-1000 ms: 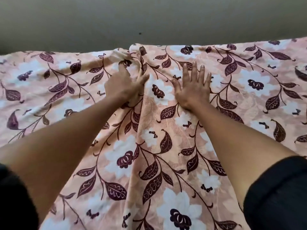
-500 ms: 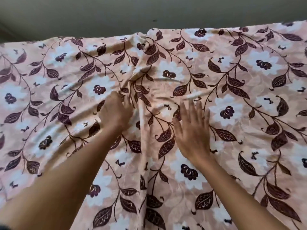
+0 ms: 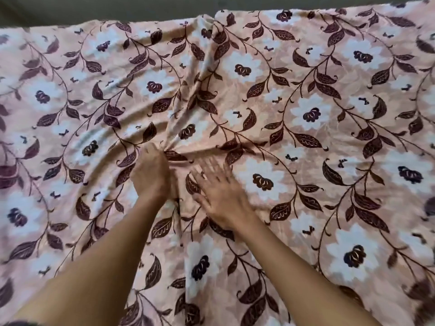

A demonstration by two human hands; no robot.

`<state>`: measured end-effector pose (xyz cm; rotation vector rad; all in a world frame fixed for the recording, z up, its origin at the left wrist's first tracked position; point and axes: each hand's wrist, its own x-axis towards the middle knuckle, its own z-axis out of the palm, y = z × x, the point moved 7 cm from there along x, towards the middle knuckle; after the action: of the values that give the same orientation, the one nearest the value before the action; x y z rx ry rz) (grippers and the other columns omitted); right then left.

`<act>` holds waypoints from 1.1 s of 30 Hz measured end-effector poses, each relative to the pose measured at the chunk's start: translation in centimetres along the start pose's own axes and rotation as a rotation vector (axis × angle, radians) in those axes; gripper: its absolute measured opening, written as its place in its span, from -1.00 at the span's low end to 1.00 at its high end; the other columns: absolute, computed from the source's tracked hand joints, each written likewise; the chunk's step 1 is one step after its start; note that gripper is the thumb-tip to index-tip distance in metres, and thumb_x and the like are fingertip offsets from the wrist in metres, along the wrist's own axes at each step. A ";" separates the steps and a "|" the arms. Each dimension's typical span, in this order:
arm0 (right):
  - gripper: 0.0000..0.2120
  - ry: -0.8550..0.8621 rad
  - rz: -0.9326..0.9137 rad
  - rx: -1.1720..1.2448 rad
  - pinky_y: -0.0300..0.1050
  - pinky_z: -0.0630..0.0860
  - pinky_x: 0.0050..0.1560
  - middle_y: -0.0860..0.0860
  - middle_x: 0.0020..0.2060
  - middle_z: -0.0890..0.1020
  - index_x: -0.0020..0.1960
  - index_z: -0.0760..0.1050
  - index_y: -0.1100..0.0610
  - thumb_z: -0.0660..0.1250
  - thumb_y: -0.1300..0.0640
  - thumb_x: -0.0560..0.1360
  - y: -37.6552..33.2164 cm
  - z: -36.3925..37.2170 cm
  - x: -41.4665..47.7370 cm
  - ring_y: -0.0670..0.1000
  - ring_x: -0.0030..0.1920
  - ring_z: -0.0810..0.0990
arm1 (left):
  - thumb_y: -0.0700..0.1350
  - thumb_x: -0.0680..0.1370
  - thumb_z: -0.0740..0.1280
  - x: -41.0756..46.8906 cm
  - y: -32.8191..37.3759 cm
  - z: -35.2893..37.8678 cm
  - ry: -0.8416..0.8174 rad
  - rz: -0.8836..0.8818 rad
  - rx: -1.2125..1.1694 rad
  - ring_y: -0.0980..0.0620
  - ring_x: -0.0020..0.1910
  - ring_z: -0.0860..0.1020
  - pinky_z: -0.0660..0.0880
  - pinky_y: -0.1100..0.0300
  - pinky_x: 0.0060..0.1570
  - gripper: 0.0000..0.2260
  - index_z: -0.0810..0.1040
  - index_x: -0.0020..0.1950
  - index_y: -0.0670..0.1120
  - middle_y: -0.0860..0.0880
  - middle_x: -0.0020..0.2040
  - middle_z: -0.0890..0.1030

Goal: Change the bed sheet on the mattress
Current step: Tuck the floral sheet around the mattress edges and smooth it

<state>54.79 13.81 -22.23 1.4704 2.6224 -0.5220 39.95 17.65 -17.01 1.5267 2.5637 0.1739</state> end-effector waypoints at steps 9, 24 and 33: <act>-0.39 0.224 0.545 0.061 0.07 -0.14 0.48 0.17 0.51 -0.02 0.53 -0.09 0.12 -0.21 -0.20 0.60 4.8 3.1 -17.1 0.13 0.51 -0.05 | 0.20 0.55 0.13 -15.3 -6.7 1.5 -0.177 -0.071 0.015 -0.07 -0.15 0.43 0.33 0.10 -0.26 -0.63 0.35 -0.03 -0.12 -0.08 -0.08 0.43; -0.42 0.209 0.230 0.086 0.05 -0.14 0.49 0.14 0.52 -0.01 0.52 -0.01 0.18 -0.05 -0.09 0.60 -6.2 5.2 -19.3 0.10 0.52 -0.09 | -0.21 0.63 0.01 -17.2 -14.8 -1.3 -0.153 -0.100 0.141 -0.10 -0.20 0.41 0.27 0.08 -0.27 -0.83 0.36 0.08 -0.23 -0.18 -0.03 0.46; -0.35 0.187 0.456 0.052 0.10 -0.12 0.48 0.21 0.51 -0.06 0.51 -0.07 0.27 -0.14 -0.15 0.60 -9.8 9.3 -26.8 0.17 0.51 -0.07 | 0.22 0.58 0.06 -29.9 -18.1 0.6 -0.300 0.001 0.094 0.00 -0.11 0.41 0.33 0.19 -0.27 -0.54 0.32 0.20 -0.16 -0.13 0.10 0.43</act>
<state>60.04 -15.73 -22.02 2.1411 2.2872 -0.4200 38.45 -17.22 -18.69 1.4577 2.3625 -0.1662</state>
